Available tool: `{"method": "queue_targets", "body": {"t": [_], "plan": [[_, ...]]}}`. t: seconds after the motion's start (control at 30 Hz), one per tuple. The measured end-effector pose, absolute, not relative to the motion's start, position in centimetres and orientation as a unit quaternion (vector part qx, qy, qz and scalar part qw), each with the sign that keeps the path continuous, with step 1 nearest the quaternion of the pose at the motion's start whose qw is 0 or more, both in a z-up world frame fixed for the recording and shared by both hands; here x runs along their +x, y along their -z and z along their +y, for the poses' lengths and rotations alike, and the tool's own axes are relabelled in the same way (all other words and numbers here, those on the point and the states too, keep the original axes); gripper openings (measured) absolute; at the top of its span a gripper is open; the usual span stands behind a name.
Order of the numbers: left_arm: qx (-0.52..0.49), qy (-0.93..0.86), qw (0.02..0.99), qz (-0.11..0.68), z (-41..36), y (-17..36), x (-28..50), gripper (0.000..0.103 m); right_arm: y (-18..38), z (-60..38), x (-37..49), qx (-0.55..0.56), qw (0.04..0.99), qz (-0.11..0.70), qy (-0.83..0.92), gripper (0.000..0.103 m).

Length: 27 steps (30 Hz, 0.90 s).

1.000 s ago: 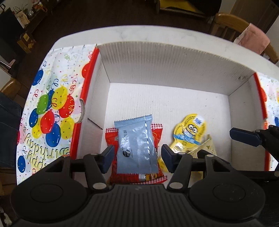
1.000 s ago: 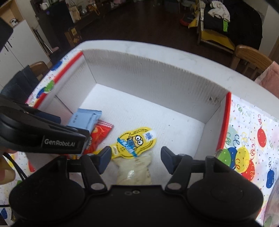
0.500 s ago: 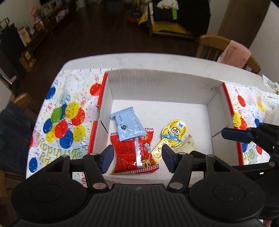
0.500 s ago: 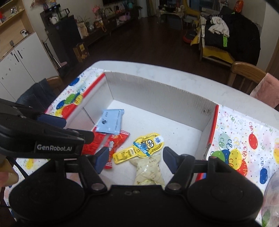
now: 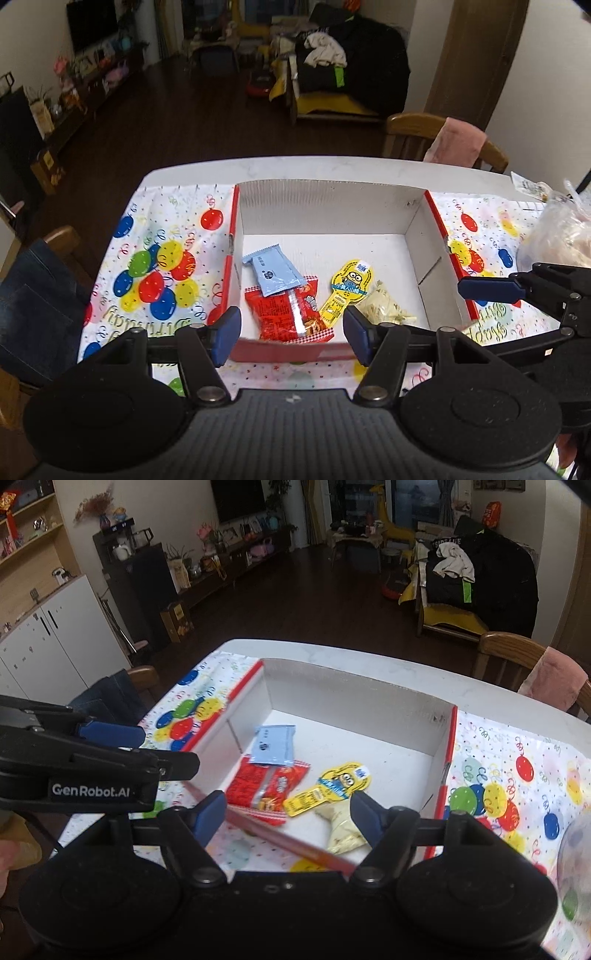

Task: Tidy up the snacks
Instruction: 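Withdraw both tools from the box back toward the remaining snacks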

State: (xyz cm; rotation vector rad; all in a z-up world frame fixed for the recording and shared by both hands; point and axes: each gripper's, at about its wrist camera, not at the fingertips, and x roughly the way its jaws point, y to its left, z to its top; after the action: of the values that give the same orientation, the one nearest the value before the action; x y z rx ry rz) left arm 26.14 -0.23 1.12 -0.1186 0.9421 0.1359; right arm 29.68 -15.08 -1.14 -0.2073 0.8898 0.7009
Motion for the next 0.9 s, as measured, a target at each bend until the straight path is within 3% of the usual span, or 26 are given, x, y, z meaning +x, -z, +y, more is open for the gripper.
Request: {"method": "queue_targets", "body": {"t": [0.07, 0.3, 0.5, 0.63, 0.77, 0.9], "plan": [[-0.055, -0.058, 0.892, 0.445, 0.0, -1.5, 24.9, 0.065, 0.8, -15.3, 28.6, -0.089, 0.842, 0.417, -0.329, 0.081], [-0.056, -0.036, 0.901, 0.429, 1.0, -2.2, 20.7, 0.066, 0.6, -16.0, 24.9, -0.067, 0.85, 0.412, -0.323, 0.085], [-0.062, -0.033, 0.908, 0.413, 1.9, -2.2, 17.4, 0.073, 0.8, -16.5, 22.0, -0.043, 0.855, 0.404, -0.321, 0.087], [-0.06, -0.033, 0.913, 0.401, 2.4, -2.0, 15.5, 0.074, 1.1, -17.0, 20.1, -0.025, 0.862, 0.395, -0.316, 0.098], [-0.054, -0.035, 0.92, 0.385, 2.9, -1.7, 13.4, 0.075, 1.4, -16.9, 18.4, -0.027, 0.868, 0.383, -0.316, 0.098], [-0.058, -0.031, 0.923, 0.379, 3.8, -1.1, 11.7, 0.082, 2.1, -16.9, 16.7, -0.034, 0.87, 0.375, -0.318, 0.103]]}}
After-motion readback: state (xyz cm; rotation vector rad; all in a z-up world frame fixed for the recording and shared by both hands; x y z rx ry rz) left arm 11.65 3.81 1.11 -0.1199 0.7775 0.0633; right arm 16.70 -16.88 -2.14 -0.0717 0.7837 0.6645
